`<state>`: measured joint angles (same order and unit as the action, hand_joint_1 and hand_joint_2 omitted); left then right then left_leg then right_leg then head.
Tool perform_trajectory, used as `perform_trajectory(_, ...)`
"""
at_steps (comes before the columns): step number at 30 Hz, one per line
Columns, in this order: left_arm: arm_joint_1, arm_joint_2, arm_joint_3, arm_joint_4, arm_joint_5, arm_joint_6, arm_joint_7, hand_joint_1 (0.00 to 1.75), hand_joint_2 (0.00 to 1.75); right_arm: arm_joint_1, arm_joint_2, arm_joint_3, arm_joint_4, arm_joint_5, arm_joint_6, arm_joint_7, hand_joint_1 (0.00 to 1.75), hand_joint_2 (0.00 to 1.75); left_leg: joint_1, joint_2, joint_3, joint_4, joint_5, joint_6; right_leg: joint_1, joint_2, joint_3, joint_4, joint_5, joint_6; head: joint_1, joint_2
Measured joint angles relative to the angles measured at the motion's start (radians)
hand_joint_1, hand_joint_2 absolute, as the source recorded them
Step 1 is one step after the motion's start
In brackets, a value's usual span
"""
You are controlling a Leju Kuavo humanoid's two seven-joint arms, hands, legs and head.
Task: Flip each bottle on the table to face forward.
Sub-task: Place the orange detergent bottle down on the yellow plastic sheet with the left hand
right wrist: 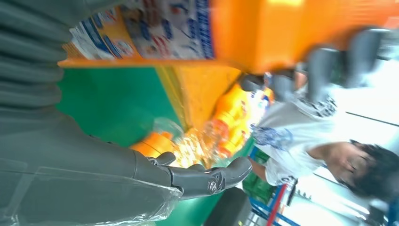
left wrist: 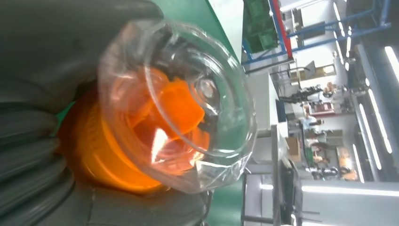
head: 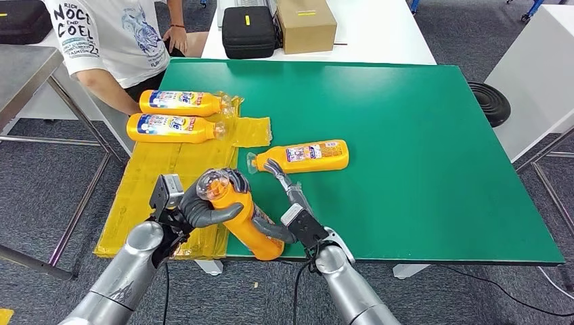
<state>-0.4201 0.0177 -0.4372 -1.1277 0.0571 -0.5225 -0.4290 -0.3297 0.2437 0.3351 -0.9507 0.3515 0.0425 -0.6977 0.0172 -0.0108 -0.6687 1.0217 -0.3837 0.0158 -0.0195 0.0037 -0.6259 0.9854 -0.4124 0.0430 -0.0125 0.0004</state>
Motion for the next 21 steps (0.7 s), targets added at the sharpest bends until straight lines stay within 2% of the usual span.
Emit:
perform_trajectory(9,-0.004,0.015,0.041,-0.043,0.010,0.018,0.027,1.75,1.75,0.047,0.000,-0.018,-0.103,-0.006,0.026,0.000,0.00,0.00,0.000,0.001,0.000,0.000,0.000,0.000,0.000,0.000,-0.001,0.000,0.000,0.000,0.000,0.000)
perform_trajectory(16,-0.005,0.020,0.052,-0.051,0.010,0.023,0.027,1.75,1.75,0.062,-0.001,-0.021,-0.130,-0.002,0.028,0.000,0.00,0.00,0.000,0.000,0.000,0.000,0.000,0.000,0.000,0.000,-0.001,0.000,0.000,0.000,0.000,0.000)
perform_trajectory(21,-0.015,0.023,0.088,-0.077,0.027,0.062,0.017,1.75,1.75,0.073,-0.001,-0.022,-0.147,0.003,0.031,0.000,0.00,0.00,0.000,0.001,0.000,0.000,0.000,0.000,0.000,0.000,-0.001,0.000,0.000,0.000,0.000,0.000)
